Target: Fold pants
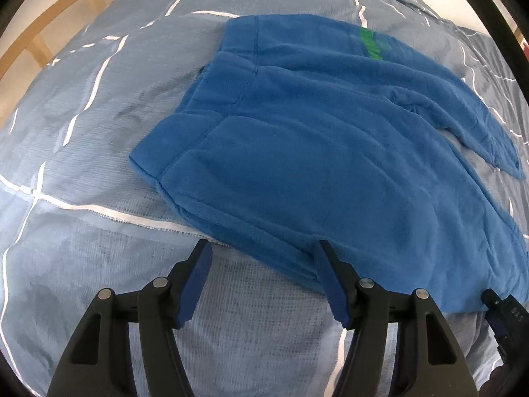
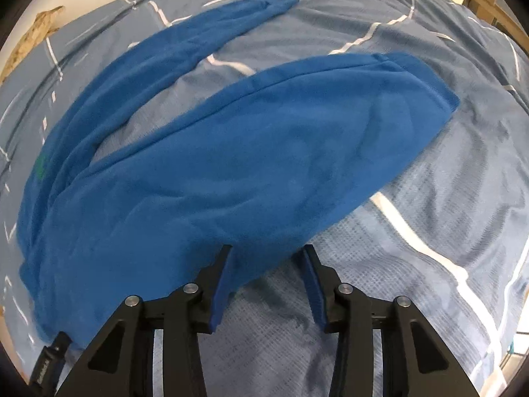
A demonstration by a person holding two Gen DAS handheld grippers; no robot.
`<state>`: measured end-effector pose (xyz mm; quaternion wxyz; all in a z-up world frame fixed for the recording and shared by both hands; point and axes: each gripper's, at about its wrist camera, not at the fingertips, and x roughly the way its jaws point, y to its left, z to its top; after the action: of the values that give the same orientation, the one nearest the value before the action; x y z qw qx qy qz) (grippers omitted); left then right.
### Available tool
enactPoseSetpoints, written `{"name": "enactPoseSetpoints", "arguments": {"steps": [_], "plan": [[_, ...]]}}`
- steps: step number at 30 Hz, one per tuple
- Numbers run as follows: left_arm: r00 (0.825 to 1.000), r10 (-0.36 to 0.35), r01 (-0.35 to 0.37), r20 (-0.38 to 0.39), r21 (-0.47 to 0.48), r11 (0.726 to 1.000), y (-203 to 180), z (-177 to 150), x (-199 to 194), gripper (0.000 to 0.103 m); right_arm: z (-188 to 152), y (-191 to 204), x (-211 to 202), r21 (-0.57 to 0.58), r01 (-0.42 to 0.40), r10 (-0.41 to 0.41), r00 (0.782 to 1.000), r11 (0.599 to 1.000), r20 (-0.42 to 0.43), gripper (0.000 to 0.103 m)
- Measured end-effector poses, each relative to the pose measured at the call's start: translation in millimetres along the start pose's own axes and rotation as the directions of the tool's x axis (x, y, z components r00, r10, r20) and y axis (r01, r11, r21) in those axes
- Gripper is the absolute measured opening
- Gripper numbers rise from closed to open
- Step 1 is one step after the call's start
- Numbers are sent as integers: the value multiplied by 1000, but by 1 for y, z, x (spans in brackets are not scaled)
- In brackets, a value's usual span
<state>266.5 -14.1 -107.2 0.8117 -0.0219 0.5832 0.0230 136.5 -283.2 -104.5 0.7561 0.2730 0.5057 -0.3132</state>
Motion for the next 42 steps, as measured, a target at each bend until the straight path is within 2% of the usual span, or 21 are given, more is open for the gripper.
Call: {"name": "enactPoseSetpoints", "arguments": {"steps": [8, 11, 12, 18, 21, 28, 32, 37, 42], "plan": [[1000, -7, 7, -6, 72, 997, -5, 11, 14, 51, 8, 9, 7, -90, 31, -29, 999, 995, 25, 31], [1000, -2, 3, -8, 80, 997, -8, 13, 12, 39, 15, 10, 11, -95, 32, -30, 999, 995, 22, 21], [1000, -3, 3, -9, 79, 997, -10, 14, 10, 33, 17, 10, 10, -101, 35, -33, 999, 994, 27, 18], [1000, -22, 22, -11, 17, 1000, -8, 22, -4, 23, 20, 22, -13, -199, 70, -54, 995, 978, 81, 12], [1000, -20, 20, -11, 0, 1000, -12, 25, -13, 21, 24, 28, -33, -232, 72, -45, 992, 970, 120, 10], [999, -38, 38, 8, -14, 999, -14, 47, -39, 17, 55, 28, -56, -210, 37, -7, 990, 977, 139, 9], [998, -54, 55, 39, -28, 998, -18, 70, -56, 16, 72, 41, -72, -226, 26, 15, 984, 974, 180, 9], [991, -72, 74, 110, -17, 997, -33, 114, -70, 16, 106, 62, -81, -246, 5, 53, 972, 969, 227, 9], [987, -78, 77, 141, 11, 997, -46, 156, -61, 16, 145, 87, -72, -247, -16, 76, 968, 969, 237, 9]]}}
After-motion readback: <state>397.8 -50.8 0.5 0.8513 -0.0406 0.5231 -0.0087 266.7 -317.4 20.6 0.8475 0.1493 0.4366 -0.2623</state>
